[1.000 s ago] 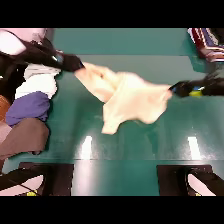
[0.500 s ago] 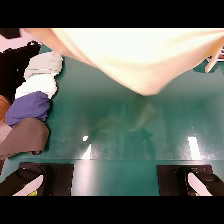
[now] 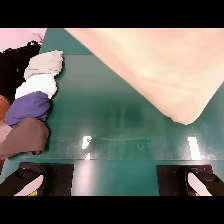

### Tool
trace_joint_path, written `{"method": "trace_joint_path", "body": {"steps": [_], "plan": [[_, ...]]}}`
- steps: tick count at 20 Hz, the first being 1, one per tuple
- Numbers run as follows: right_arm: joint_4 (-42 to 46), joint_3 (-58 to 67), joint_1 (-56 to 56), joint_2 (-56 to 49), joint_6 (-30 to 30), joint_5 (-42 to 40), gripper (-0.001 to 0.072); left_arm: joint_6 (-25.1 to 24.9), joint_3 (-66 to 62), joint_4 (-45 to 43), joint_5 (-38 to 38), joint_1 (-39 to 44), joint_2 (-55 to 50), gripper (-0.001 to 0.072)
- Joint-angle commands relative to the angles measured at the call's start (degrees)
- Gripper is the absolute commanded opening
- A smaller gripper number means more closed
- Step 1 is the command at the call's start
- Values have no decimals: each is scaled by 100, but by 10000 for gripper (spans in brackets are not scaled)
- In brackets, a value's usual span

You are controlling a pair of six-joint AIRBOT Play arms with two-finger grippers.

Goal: Fold the shirts.

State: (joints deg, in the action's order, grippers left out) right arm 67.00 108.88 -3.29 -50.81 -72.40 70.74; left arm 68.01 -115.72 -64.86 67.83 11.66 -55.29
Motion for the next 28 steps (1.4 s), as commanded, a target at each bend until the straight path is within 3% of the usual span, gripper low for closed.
{"method": "trace_joint_path", "body": {"steps": [1,3,5,10,14,15,16,17,22,28], "plan": [[7,153,-315,-463,-221,992,15,363,562,57,688,-4,-28,24],[31,-306,-835,-925,-387,1840,15,490,1519,50,994,-4,-31,24],[50,-1187,-1375,-1207,-389,1989,14,509,2660,17,1172,-4,-28,24],[44,-3775,-2262,-1725,-387,573,15,511,5270,-796,649,-4,-28,25],[4,-4465,-2302,-2186,-389,-79,16,511,6312,-1152,-24,-4,-28,25],[4,-4439,-2284,-2297,-387,-162,96,514,6365,-1150,-114,-4,-28,26],[4,-4336,-2238,-2393,-387,-188,334,511,6358,-1150,-177,-4,-26,25],[7,-4140,-2179,-2479,-389,-142,461,511,6339,-1150,-243,-4,-24,25],[52,-3576,-1453,-2288,-352,597,461,560,6301,-1145,-227,-4,-24,25],[46,-4673,-1305,-2065,192,201,461,859,6301,-1102,-426,-4,-24,25]]}}
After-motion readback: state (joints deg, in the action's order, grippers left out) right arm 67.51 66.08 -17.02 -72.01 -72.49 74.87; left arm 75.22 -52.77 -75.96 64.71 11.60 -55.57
